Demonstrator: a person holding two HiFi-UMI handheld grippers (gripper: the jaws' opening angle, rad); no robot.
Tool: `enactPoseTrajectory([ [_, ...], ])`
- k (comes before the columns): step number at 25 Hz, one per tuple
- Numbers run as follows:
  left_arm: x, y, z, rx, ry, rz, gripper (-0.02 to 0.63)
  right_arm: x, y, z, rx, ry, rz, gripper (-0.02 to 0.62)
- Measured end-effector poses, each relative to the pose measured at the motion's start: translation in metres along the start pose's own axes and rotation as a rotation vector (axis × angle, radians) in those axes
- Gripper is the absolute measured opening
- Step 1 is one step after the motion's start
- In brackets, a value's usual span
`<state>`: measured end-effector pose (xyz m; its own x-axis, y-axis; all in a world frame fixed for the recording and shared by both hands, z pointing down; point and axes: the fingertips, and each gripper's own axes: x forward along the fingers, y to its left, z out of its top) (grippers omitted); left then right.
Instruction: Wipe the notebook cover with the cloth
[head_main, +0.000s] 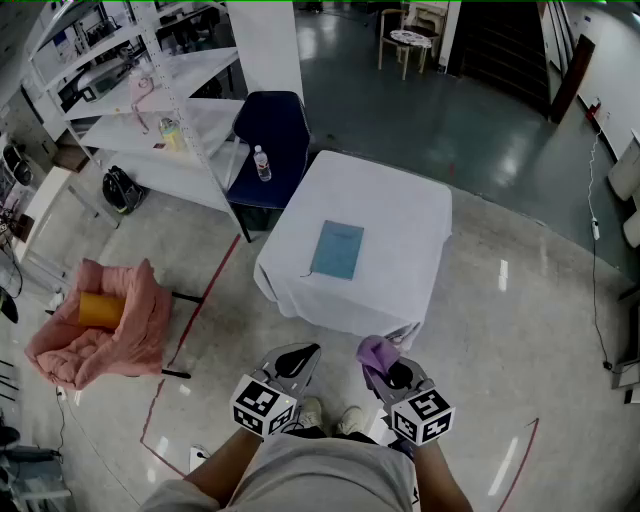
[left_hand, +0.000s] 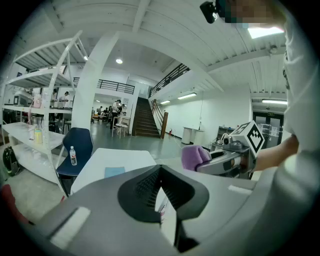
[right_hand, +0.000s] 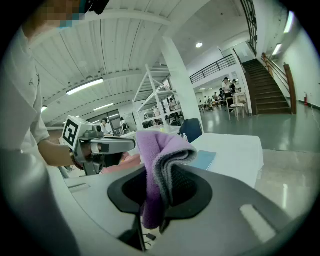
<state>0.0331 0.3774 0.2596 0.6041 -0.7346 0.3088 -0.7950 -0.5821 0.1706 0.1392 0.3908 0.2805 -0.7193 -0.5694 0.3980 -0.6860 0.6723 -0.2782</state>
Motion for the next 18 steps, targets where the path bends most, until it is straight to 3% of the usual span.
enactPoseTrajectory([
  [6, -0.019, -0.017, -0.007, 0.006, 0.002, -0.02, 0.0, -0.007, 0.019, -0.008, 0.006, 0.001, -0.005, 0.104],
  [18, -0.037, -0.011, -0.007, 0.003, -0.019, -0.029, 0.0, 0.001, 0.041, -0.006, -0.013, 0.003, 0.001, 0.104],
])
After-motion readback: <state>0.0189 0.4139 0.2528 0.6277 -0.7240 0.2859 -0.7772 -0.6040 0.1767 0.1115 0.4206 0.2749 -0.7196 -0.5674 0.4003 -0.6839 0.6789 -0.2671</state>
